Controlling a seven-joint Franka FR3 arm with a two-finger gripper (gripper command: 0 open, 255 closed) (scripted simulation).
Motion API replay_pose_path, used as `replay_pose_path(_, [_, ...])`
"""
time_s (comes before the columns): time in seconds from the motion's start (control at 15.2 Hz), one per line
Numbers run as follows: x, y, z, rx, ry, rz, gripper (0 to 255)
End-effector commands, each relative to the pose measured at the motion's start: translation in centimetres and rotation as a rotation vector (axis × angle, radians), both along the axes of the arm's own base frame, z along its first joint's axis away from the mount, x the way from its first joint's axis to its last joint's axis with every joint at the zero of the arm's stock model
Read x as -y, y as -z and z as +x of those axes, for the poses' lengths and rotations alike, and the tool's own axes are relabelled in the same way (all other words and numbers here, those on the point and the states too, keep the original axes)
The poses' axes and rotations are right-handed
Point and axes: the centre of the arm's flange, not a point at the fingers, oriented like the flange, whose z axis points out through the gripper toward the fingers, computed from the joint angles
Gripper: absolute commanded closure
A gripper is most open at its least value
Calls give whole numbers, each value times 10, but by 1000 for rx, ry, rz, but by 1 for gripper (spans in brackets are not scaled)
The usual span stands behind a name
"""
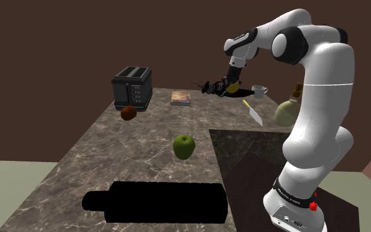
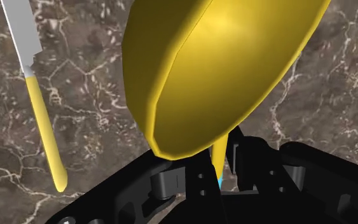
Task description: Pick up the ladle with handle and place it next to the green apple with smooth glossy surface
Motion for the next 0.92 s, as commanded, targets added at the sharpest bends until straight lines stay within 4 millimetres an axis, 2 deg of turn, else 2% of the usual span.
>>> replay_pose_path(0.0, [-1,-12,1,1,0,-1,255])
replay_pose_path(0.86, [-1,-78,1,1,0,-1,255])
